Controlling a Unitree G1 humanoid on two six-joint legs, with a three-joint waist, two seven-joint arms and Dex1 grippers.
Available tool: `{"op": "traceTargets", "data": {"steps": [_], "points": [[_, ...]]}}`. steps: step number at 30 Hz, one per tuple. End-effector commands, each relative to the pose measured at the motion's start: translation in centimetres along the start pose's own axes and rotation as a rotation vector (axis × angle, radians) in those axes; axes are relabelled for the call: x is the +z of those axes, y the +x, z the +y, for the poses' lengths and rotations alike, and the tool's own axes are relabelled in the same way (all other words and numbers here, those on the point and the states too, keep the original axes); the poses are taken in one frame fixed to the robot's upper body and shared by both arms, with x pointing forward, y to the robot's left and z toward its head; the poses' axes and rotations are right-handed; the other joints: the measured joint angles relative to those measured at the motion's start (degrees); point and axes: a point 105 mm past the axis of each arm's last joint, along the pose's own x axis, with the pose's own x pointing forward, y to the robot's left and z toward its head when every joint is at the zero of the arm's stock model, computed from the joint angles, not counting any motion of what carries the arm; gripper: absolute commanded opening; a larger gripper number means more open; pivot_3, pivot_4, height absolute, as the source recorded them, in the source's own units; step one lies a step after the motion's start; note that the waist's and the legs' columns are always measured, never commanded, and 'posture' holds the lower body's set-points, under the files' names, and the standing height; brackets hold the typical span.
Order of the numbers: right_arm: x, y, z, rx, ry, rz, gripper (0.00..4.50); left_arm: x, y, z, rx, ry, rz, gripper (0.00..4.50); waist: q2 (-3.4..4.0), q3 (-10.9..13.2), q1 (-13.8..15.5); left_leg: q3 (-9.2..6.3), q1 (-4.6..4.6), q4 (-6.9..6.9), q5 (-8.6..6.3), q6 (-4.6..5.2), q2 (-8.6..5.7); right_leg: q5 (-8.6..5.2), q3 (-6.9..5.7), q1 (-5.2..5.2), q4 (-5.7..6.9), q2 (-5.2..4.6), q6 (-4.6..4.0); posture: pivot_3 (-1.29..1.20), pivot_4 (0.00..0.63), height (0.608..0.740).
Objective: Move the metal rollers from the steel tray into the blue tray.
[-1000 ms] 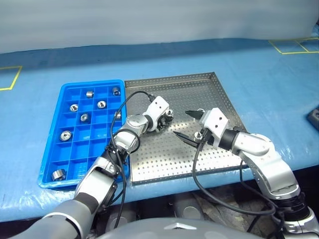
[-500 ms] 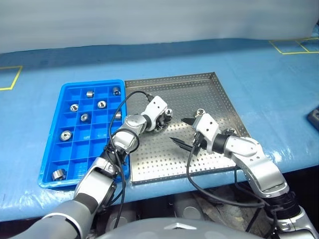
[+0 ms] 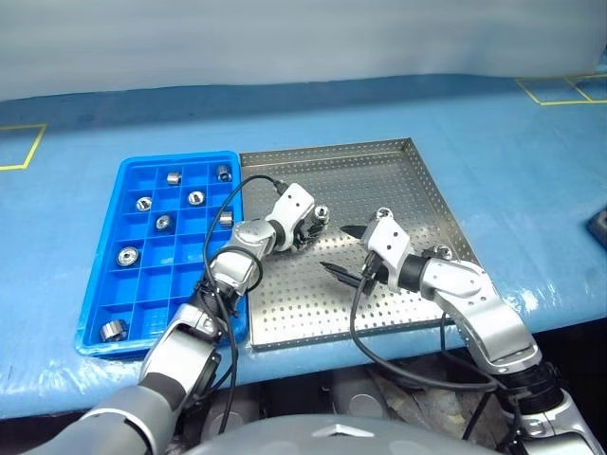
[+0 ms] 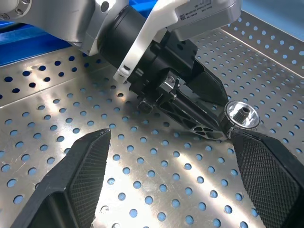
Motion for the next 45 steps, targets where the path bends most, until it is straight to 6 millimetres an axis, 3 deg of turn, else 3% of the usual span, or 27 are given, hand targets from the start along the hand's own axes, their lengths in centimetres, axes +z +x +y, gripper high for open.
{"op": "traceTargets", "data": {"steps": [1,4,17,20,23,30,36,40,45], "points": [[1.1,-0.1,-0.1,-0.002,-0.038,-0.037,4.23,0.5,0.2,0.1,0.013,0.024,0.019,3.60,0.00,0.0,0.0,0.00,0.00,0.00,0.00,0.00,0.00,0.00,0.00,0.00,0.00,0.02,0.00,-0.25,0.150,0.740],[1.1,-0.3,-0.1,-0.006,-0.041,-0.038,4.23,0.3,0.5,0.4,0.040,-0.003,0.031,4.49,0.00,0.0,0.0,0.00,0.00,0.01,0.00,0.01,-0.01,0.01,0.01,0.00,0.00,0.03,0.01,-0.25,0.150,0.740],[1.2,-0.1,0.0,-0.006,-0.044,-0.043,4.23,0.5,2.0,0.4,0.084,-0.038,0.030,4.49,0.01,0.0,-0.1,0.03,0.32,0.28,0.01,0.32,-0.13,0.16,0.06,0.56,-0.10,0.00,0.59,-0.27,0.150,0.740],[1.2,-0.2,0.1,-0.007,-0.043,-0.041,4.23,0.5,1.9,0.6,0.096,-0.051,0.024,3.85,0.01,0.0,-0.4,0.02,0.45,0.34,0.01,0.34,-0.13,0.18,0.07,0.72,-0.12,0.02,0.65,-0.27,0.150,0.740],[1.1,-0.2,0.1,-0.008,-0.041,-0.039,4.23,0.5,1.7,0.9,0.102,-0.051,0.019,2.92,0.01,0.0,-0.5,0.01,0.41,0.33,0.01,0.34,-0.12,0.18,0.08,0.68,-0.13,0.05,0.65,-0.26,0.150,0.740],[1.2,0.0,0.1,0.000,-0.044,-0.042,4.23,1.2,1.0,1.4,0.118,-0.042,-0.032,2.92,0.01,0.0,-0.3,0.01,0.28,0.32,-0.05,0.41,-0.13,0.32,0.08,0.56,-0.17,-0.02,0.40,-0.25,0.150,0.740],[1.3,0.1,0.1,0.012,-0.047,-0.042,4.23,3.3,-0.7,2.5,0.163,-0.046,-0.123,2.92,0.01,0.0,0.0,0.08,-0.14,0.27,0.15,0.05,-0.10,0.36,0.16,-0.06,-0.06,-0.07,0.33,-0.22,0.150,0.740],[1.6,0.6,0.1,0.024,-0.055,-0.054,4.23,2.8,-0.5,2.9,0.199,-0.034,-0.076,2.92,0.01,0.0,0.2,0.08,-0.13,0.24,0.12,0.11,-0.09,0.36,0.16,-0.03,-0.08,-0.06,0.32,-0.21,0.150,0.740],[1.7,0.6,0.1,0.025,-0.058,-0.060,4.23,2.5,-0.2,2.0,0.148,-0.013,-0.047,2.92,0.02,0.0,0.3,0.08,-0.14,0.24,-0.01,0.34,-0.13,0.36,0.14,-0.03,-0.10,-0.04,0.32,-0.22,0.150,0.740]]}}
